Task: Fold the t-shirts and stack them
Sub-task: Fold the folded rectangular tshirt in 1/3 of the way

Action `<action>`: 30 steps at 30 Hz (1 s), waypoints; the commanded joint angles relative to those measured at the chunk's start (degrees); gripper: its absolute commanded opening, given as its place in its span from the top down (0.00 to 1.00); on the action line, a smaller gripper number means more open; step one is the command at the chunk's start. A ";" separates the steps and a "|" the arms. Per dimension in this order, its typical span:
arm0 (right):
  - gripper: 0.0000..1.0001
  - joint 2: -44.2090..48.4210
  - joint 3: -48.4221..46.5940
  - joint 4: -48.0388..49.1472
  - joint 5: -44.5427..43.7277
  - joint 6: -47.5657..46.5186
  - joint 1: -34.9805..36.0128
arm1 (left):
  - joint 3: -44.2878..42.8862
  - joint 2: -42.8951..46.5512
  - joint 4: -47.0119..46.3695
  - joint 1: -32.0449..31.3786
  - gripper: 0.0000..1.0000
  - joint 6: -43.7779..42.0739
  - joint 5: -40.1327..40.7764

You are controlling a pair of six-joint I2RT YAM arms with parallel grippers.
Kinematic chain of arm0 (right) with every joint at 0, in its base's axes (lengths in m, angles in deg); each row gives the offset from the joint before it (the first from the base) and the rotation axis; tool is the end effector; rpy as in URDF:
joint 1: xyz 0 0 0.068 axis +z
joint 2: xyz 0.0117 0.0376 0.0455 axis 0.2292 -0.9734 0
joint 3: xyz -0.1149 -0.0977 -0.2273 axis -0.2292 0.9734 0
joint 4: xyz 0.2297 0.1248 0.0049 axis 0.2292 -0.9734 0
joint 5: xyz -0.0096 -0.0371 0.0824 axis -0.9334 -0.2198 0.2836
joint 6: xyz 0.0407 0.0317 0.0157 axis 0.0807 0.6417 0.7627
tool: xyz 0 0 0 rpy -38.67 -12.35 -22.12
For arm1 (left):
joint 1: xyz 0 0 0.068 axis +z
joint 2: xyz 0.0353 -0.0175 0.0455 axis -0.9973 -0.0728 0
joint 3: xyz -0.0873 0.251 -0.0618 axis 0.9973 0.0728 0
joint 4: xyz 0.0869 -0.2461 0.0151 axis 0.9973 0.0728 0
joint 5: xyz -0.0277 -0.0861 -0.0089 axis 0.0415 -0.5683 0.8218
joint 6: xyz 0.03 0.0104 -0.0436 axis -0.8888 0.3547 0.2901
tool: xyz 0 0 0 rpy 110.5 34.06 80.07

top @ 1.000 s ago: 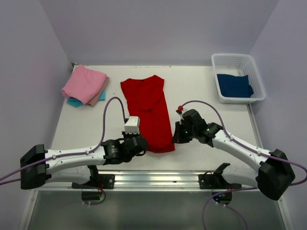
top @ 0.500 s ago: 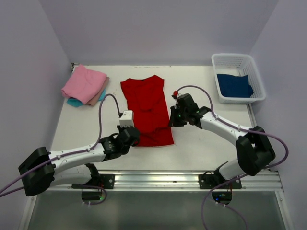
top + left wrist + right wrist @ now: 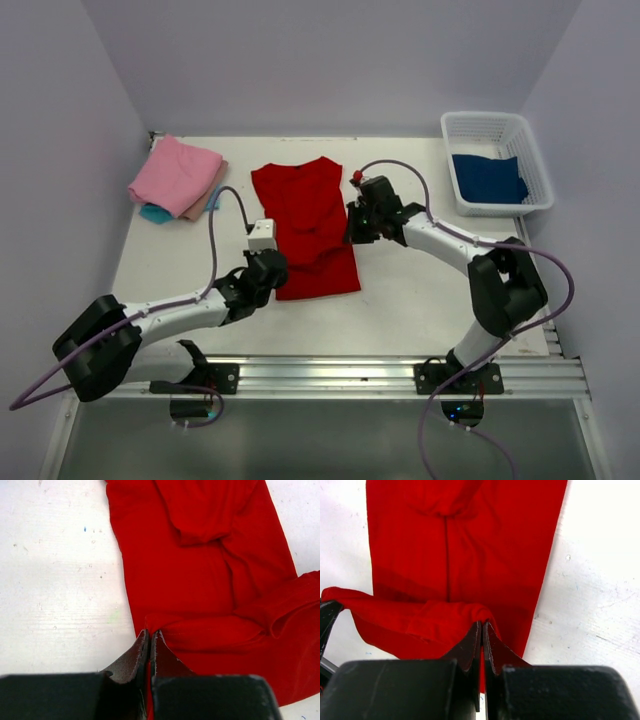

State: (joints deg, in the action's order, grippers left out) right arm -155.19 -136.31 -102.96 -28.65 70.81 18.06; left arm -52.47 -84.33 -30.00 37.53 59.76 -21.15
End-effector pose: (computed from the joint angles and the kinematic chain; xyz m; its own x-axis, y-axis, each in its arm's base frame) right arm 0.3041 0.1913 0.2176 -0.8338 -0.0091 -0.5519 -0.2663 0.8825 0.3877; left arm 0.1740 -0.1621 0.1820 -0.4710 -0.1721 -0.8652 -0.0295 0.9833 -0.1795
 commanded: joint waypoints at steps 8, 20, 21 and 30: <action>1.00 -6.89 -8.96 2.21 -0.49 -0.54 -1.43 | -0.05 -3.74 -12.15 7.33 1.00 -4.58 -5.79; 0.09 -18.71 -28.28 -2.47 -13.84 -1.06 -4.33 | -14.83 -14.23 -16.46 22.80 0.00 -10.55 -12.93; 0.08 -15.99 -26.67 -1.49 -15.16 -1.32 -4.33 | -14.73 -11.42 -15.95 22.89 0.00 -10.91 -13.01; 0.17 -8.23 -13.73 5.37 -9.03 -1.33 -4.41 | -7.62 -4.10 -14.02 23.07 0.00 -8.98 -16.71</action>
State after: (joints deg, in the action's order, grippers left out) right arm -165.33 -151.44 -102.70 -40.30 69.81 13.45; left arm -63.44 -88.59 -43.24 60.57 50.75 -36.32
